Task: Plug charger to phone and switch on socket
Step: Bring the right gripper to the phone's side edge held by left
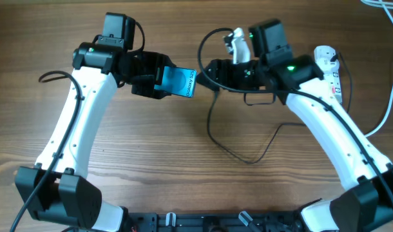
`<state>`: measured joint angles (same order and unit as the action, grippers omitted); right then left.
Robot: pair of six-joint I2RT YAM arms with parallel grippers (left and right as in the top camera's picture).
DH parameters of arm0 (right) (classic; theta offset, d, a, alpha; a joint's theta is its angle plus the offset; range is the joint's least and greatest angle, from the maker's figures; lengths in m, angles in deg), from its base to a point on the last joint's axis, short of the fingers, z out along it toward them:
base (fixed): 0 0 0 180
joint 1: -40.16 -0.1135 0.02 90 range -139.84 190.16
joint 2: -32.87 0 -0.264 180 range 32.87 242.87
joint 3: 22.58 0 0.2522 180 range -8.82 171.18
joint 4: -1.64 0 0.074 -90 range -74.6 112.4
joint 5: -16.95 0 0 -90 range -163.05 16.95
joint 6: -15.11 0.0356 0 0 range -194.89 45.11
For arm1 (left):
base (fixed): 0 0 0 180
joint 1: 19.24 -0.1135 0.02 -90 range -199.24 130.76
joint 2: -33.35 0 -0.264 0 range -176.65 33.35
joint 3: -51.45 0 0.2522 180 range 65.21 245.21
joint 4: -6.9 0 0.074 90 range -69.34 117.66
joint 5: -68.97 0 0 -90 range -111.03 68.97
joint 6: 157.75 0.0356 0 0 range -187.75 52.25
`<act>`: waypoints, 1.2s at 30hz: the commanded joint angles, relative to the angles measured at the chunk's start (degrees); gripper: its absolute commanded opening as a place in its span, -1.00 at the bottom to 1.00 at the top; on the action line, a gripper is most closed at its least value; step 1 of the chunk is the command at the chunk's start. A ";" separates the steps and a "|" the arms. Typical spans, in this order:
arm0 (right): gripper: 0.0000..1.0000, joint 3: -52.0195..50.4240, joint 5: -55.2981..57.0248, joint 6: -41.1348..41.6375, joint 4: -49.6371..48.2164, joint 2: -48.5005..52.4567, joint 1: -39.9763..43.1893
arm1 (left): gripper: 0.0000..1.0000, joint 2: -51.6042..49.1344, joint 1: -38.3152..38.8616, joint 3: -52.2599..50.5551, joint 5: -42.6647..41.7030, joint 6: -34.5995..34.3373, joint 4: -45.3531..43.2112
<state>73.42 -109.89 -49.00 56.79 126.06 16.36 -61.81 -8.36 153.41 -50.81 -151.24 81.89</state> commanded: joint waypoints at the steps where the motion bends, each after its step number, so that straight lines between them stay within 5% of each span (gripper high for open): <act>1: 0.55 0.52 -2.62 -0.39 -1.55 1.22 -1.40 | -0.92 0.52 0.63 1.07 1.01 -1.03 -0.59; 14: 0.29 0.52 2.21 4.87 -5.20 4.83 -4.94 | -0.92 0.52 3.17 1.07 0.72 -4.90 -1.31; 25: -0.18 0.52 4.33 7.69 -9.70 6.86 -5.88 | -0.92 0.52 4.42 1.07 0.68 -5.97 -1.90; 36: -0.30 0.52 4.92 10.03 -10.62 6.86 -5.99 | -0.92 0.52 4.39 1.07 -0.02 -8.63 -2.49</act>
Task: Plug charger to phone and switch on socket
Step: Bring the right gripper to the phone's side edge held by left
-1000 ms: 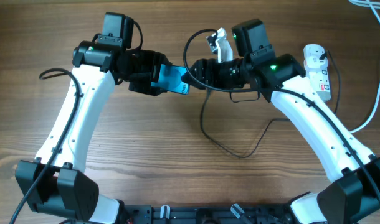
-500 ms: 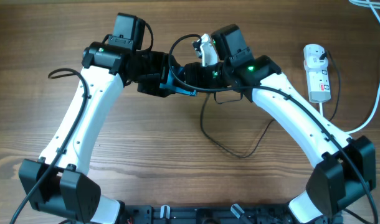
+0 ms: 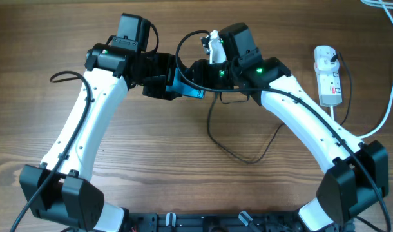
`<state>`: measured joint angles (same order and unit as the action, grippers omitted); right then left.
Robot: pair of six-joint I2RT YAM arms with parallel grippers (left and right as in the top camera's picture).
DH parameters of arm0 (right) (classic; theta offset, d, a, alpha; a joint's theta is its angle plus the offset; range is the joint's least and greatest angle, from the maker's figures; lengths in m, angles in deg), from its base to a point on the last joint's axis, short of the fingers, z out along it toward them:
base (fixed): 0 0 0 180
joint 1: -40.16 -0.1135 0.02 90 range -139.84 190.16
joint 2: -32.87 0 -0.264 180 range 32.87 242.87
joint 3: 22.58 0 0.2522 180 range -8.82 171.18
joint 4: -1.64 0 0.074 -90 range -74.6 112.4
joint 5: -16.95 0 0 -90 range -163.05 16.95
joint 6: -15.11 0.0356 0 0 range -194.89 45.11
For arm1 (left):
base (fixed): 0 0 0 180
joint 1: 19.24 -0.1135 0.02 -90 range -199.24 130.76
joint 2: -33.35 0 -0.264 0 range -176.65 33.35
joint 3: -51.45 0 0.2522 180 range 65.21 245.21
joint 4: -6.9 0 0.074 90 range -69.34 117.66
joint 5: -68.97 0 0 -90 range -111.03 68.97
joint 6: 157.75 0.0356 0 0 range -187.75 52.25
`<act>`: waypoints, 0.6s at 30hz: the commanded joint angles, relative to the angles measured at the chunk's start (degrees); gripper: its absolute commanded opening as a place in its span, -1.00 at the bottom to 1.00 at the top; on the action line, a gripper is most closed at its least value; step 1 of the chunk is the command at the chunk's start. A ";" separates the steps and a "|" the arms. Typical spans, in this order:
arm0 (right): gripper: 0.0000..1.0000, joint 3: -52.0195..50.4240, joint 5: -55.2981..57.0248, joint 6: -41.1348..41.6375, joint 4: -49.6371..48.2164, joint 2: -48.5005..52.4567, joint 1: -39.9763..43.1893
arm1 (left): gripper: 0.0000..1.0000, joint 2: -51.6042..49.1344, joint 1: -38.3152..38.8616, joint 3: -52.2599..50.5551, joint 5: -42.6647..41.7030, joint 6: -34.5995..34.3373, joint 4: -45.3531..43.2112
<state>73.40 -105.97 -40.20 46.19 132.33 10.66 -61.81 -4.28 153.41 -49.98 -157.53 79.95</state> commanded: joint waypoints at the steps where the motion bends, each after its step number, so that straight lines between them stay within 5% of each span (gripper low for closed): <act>1: -0.30 0.55 1.01 1.33 0.07 0.59 -0.28 | -0.92 0.52 0.31 1.07 -1.16 -2.45 -0.87; 18: -0.78 0.55 0.15 2.56 -0.07 0.57 -0.28 | -0.91 0.52 0.31 1.07 -2.69 -2.40 -1.68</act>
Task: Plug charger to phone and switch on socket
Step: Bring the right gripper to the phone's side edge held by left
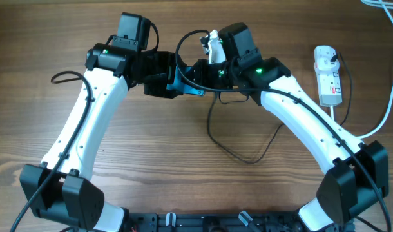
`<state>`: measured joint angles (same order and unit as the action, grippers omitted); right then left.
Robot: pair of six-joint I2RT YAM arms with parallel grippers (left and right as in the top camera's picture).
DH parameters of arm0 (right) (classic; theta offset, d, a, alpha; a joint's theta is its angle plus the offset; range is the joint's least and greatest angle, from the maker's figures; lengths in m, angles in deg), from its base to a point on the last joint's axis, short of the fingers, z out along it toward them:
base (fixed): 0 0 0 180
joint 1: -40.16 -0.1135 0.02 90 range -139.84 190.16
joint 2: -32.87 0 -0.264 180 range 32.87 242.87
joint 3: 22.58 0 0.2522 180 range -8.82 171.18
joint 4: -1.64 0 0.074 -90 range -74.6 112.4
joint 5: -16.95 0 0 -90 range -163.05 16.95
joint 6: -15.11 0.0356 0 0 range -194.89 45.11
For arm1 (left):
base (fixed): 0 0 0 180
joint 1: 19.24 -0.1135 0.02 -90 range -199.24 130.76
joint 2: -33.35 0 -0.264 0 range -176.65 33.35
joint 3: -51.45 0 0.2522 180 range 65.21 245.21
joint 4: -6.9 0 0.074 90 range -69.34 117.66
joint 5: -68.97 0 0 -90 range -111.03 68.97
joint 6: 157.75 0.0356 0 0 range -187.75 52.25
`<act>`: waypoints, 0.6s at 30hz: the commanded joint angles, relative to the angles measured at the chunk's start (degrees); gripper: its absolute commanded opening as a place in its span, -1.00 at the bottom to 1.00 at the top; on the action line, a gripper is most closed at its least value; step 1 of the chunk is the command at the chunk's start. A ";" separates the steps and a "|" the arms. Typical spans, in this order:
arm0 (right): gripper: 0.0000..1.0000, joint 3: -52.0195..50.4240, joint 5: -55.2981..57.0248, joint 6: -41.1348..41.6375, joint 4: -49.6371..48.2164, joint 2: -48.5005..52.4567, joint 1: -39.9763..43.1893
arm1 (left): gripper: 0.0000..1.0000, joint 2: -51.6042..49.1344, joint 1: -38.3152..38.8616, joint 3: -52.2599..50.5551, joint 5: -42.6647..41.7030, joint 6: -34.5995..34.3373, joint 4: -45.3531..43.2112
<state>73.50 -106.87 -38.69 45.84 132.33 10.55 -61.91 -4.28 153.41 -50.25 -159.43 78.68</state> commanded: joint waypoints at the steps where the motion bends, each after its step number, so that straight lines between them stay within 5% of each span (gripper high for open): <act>1: -0.85 0.44 0.28 1.55 0.00 0.57 -0.17 | -0.91 0.63 0.31 1.07 -2.43 -0.50 -0.42; 11: -0.91 0.44 -5.90 2.38 -3.23 0.57 -0.11 | -0.88 0.63 0.31 1.07 -2.45 -0.50 -0.39; 18: -0.91 0.44 -6.75 2.38 -3.87 0.57 -0.11 | -0.63 0.63 0.31 1.07 -2.45 -0.48 -0.39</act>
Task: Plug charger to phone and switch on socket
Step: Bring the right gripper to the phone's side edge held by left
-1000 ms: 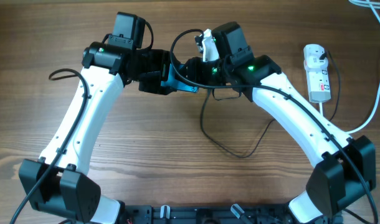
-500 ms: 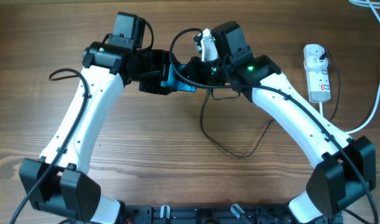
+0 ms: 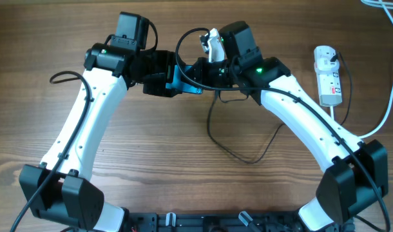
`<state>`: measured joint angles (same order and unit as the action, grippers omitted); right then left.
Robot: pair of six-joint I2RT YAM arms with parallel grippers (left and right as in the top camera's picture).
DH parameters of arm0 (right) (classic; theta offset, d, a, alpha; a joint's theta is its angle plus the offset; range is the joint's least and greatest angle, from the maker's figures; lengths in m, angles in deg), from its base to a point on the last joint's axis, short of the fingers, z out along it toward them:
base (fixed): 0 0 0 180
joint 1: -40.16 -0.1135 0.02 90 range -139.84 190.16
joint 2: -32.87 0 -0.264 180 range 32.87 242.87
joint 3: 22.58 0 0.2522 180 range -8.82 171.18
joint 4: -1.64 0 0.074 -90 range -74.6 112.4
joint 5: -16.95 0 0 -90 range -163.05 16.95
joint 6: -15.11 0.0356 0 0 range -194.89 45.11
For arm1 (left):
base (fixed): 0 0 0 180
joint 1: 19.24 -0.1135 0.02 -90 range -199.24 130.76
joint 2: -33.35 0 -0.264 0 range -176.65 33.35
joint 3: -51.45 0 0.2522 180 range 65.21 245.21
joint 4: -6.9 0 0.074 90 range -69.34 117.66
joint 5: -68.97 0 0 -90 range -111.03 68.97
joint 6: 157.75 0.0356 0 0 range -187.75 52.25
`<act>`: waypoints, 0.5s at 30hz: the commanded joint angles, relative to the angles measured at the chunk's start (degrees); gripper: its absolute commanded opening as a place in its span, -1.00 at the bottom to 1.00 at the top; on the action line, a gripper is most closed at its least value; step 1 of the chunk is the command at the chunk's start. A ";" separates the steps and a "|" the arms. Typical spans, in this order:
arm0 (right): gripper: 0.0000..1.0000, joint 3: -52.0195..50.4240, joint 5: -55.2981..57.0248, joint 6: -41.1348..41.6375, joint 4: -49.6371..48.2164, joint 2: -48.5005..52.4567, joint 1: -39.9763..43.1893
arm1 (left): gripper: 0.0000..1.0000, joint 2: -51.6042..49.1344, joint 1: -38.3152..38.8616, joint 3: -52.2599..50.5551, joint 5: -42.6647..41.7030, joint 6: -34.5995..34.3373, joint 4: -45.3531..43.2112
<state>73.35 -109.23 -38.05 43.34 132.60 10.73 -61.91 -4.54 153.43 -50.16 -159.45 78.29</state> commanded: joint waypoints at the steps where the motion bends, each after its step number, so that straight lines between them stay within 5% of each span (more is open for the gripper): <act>1: -0.91 0.59 -4.39 1.75 -1.38 0.31 -0.28 | -0.58 0.63 0.57 1.05 -2.54 -0.46 0.00; 8: -0.91 0.59 -4.39 1.75 -1.40 0.31 -0.28 | 0.04 0.63 0.57 1.05 -2.54 -0.46 0.00; 15: -0.91 0.59 -4.39 1.77 -1.60 0.31 -0.24 | 0.99 0.63 0.57 1.05 -2.51 -0.24 0.00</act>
<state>73.29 -110.89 -37.16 42.43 132.64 10.59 -61.91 -4.30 153.46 -51.30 -159.63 78.24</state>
